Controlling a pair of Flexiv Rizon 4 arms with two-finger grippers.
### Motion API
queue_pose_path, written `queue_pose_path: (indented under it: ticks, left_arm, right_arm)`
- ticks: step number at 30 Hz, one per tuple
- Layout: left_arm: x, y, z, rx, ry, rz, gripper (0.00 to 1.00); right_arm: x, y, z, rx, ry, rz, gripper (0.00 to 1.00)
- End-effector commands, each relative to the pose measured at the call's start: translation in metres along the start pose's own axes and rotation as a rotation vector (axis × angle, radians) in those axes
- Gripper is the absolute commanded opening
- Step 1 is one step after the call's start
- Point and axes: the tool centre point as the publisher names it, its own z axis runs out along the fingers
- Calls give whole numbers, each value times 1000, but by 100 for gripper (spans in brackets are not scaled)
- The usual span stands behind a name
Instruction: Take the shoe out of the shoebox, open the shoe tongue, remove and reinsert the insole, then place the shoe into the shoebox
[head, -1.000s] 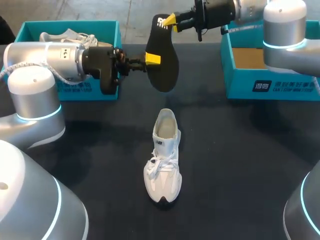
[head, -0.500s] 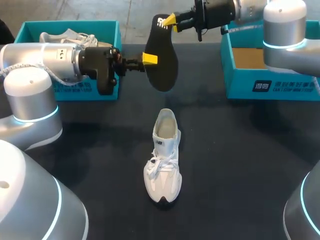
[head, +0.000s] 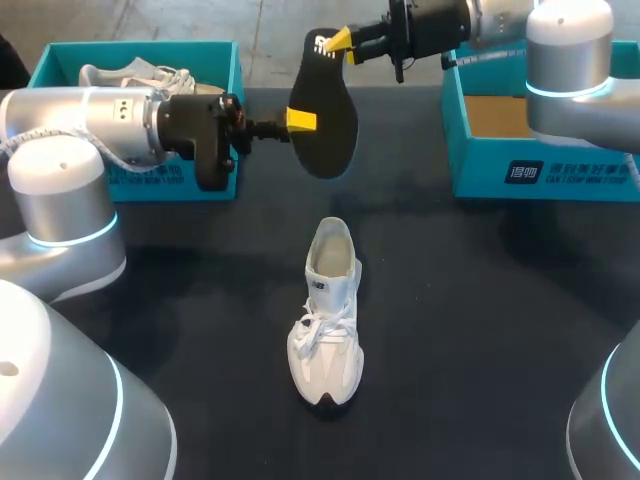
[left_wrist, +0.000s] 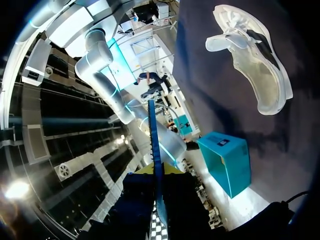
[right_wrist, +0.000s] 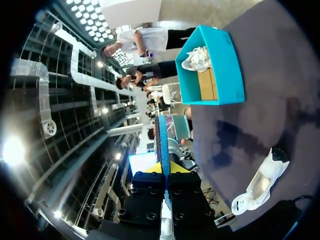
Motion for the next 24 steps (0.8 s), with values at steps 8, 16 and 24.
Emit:
queue_pose_path:
  ticks: [8,16,24]
  left_arm:
    - [-1,-1,4,-10,-1,5,0]
    - [-2,-1,4,-12,1,5,0]
    - [-3,-2,1,-21,2,5,0]
  right_arm:
    - [1,-1,0,-8,-2,1,16]
    - [7,-4,-3,-37,-20,-13,100]
    - [14,-14,-17,-80,-46,-20,100]
